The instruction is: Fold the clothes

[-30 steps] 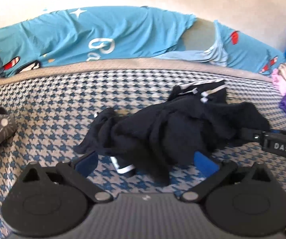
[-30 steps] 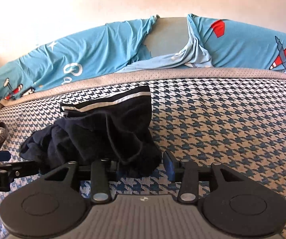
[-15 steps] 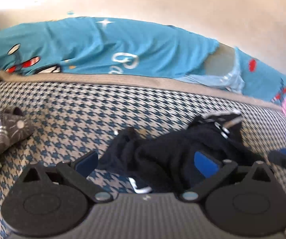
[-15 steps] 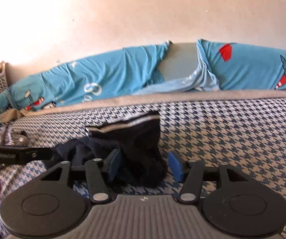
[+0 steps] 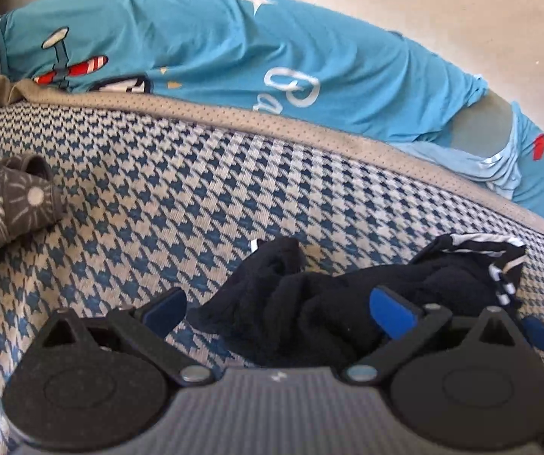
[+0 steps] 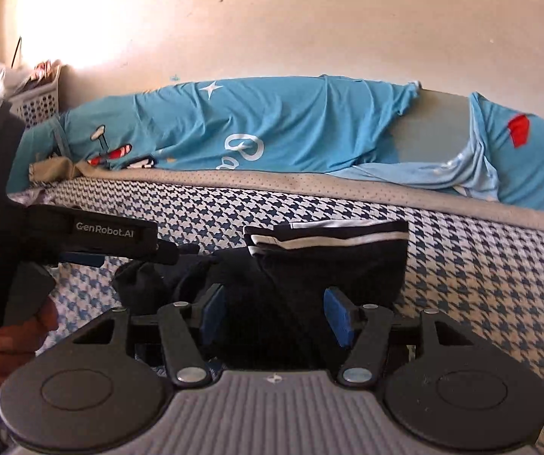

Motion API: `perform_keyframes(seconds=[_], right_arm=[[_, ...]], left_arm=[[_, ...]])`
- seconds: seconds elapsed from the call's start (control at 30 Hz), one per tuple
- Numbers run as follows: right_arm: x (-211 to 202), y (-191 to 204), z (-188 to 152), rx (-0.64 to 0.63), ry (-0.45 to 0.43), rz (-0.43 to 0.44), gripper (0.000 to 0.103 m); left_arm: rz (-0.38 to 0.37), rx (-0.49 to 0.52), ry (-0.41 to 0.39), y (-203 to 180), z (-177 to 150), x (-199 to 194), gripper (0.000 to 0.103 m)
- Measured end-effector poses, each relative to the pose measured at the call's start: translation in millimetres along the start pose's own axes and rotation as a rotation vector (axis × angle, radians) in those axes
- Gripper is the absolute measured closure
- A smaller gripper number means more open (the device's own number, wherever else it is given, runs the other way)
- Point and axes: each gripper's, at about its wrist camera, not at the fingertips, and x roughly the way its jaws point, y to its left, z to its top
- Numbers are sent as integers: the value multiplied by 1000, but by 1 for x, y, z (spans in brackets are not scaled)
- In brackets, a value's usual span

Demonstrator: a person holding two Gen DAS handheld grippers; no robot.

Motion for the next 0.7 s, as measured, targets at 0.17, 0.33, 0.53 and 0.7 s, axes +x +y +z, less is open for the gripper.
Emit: perform_keyframes(seconds=[0.17,0.33,0.53,0.7], right_arm=[[7,-4,3,45,-1,4,51],[4,-15,5,86,-11,21,72],[-3,-28,4,117,-39,-13,90],[-15,-49,4,184,-84,-90,94]], left_arm=[[-13,12,11,-2,-1,7,0],[-22,21,30,-4,-3,9,0],[-36,85,54,-13,-13,6,0],[-37,149,92,-24,-26,6,0]])
